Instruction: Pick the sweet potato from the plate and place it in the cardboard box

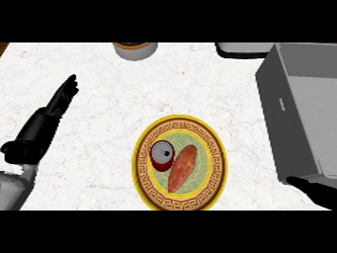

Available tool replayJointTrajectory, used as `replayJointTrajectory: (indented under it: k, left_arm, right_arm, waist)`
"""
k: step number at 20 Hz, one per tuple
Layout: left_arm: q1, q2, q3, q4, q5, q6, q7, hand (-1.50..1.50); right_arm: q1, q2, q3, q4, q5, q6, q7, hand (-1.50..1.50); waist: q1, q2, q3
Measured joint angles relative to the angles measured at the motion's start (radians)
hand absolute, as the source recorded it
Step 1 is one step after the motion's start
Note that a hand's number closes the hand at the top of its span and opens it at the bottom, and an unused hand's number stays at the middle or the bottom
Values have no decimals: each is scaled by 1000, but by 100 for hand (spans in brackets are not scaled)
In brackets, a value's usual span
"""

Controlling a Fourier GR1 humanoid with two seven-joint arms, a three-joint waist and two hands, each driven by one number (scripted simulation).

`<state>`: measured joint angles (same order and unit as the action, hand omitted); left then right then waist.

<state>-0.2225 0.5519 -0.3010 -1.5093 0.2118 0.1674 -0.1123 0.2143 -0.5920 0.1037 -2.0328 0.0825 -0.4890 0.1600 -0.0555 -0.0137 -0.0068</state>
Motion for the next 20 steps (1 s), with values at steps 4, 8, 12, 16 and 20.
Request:
replayJointTrajectory:
  k: [4,8,12,16,20]
  left_arm:
    - [0,17,-6,-6,-7,-39,-14,0]
    - [-14,18,-5,-1,-9,-65,-16,0]
    - [-34,2,-20,3,-23,-69,-9,0]
    - [-47,-11,-34,-5,-34,-78,-5,0]
    - [-68,-25,-36,8,-38,-87,-1,0]
  right_arm:
    - [63,-62,98,-119,222,-7,110,-150]
    - [64,-111,194,-214,402,71,294,-150]
    - [23,-162,284,-267,493,230,490,-150]
    - [-93,-157,385,-280,505,400,691,-150]
    - [-232,-96,492,-261,520,545,865,-150]
  waist:
    - [23,6,0]
    - [42,11,0]
    - [63,16,-1]
    - [92,20,-1]
    - [102,22,-1]
